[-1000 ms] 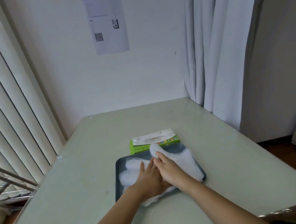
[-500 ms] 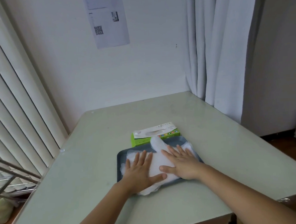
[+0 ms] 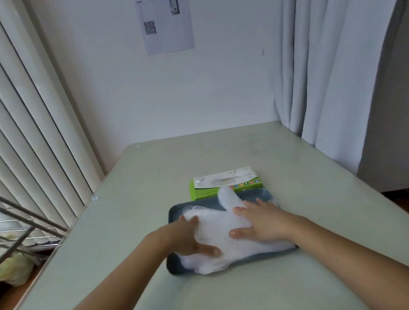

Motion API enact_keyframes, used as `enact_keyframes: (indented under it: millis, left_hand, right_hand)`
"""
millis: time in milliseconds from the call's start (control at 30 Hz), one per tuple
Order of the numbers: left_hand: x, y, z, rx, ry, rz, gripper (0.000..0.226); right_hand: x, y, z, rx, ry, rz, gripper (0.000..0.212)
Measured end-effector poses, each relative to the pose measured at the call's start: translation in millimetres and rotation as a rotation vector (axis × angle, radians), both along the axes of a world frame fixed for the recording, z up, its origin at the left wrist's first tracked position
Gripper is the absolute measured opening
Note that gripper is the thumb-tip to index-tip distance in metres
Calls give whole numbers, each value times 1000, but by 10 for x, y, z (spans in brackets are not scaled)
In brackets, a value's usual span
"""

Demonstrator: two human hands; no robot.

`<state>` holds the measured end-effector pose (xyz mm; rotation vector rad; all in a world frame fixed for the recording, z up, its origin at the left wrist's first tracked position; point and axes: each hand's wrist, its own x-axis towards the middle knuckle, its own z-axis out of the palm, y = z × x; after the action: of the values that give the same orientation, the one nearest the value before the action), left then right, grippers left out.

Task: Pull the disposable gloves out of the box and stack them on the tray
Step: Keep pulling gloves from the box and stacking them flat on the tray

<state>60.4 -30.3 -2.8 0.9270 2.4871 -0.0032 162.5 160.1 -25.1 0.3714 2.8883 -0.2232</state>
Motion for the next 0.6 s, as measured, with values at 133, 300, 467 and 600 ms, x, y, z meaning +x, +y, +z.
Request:
enact_keyframes:
  millis: [133, 300, 467, 600]
  left_hand:
    - [-303, 51, 242, 190, 161, 52, 67]
    - [-804, 175, 80, 421, 135, 205, 58]
    - [-1017, 326, -196, 615, 69, 336, 52]
    - [-1034, 419, -273, 740, -49, 410, 61]
  right_hand:
    - [-312, 151, 233, -146, 332, -68, 39]
    - [-830, 174, 304, -232, 455, -115, 51]
    - [-1348, -141, 124, -99, 396, -108, 52]
    - [-1497, -222, 72, -102, 414, -187, 28]
